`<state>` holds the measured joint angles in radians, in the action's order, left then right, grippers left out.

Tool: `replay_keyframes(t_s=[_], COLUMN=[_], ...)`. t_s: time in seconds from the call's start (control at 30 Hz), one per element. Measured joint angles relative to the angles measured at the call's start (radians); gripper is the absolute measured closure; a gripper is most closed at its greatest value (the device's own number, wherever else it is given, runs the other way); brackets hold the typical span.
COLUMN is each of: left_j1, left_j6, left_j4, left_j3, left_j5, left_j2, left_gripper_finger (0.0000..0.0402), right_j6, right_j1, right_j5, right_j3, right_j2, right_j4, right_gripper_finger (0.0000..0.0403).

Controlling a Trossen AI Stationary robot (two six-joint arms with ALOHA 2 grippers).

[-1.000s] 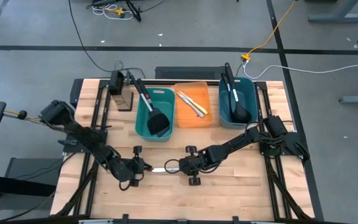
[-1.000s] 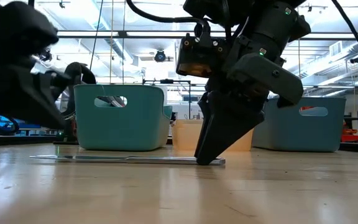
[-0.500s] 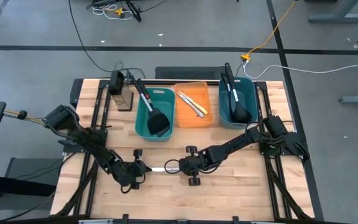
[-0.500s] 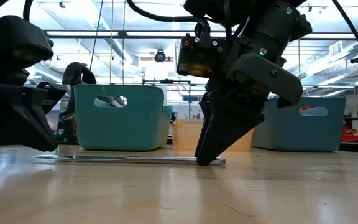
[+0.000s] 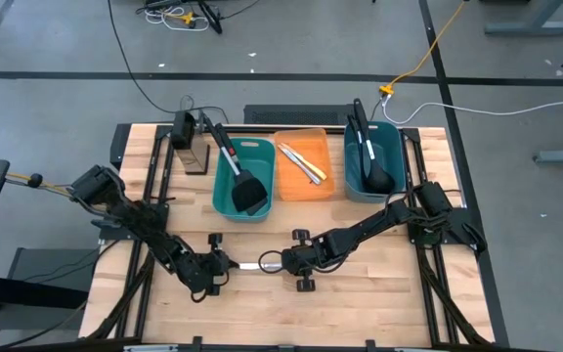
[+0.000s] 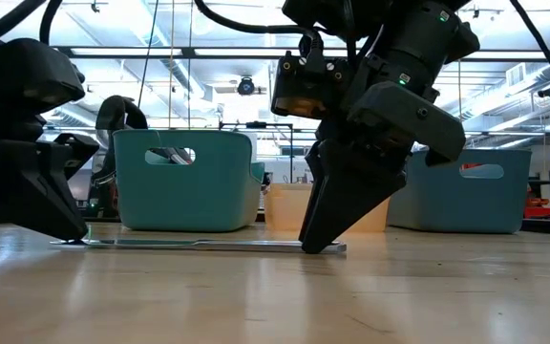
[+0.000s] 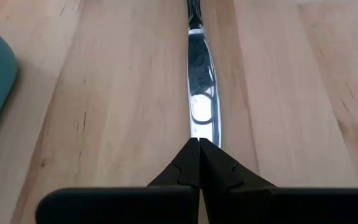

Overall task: Pick & Place Kitchen Items
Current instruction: Put the silver table knife into the orange bin

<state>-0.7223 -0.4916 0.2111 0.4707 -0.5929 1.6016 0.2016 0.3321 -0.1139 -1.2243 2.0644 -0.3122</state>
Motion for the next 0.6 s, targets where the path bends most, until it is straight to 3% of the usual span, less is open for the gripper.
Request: replay_keyframes(t_s=[0.23,0.6], left_j1=[0.000,0.000], left_j6=[-0.045,-0.096], left_j4=[-0.031,0.017], left_j3=[0.001,-0.031], left_j5=[0.027,0.032], left_j2=[0.000,0.051], left_gripper_finger=[0.0398,0.0400], right_j6=[0.002,0.018], right_j1=[0.000,-0.004], right_j5=[-0.001,-0.026], right_j3=[0.003,0.003], right_j2=[0.000,0.002], right_j4=[0.025,0.029], right_gripper_finger=[0.0302,0.0240])
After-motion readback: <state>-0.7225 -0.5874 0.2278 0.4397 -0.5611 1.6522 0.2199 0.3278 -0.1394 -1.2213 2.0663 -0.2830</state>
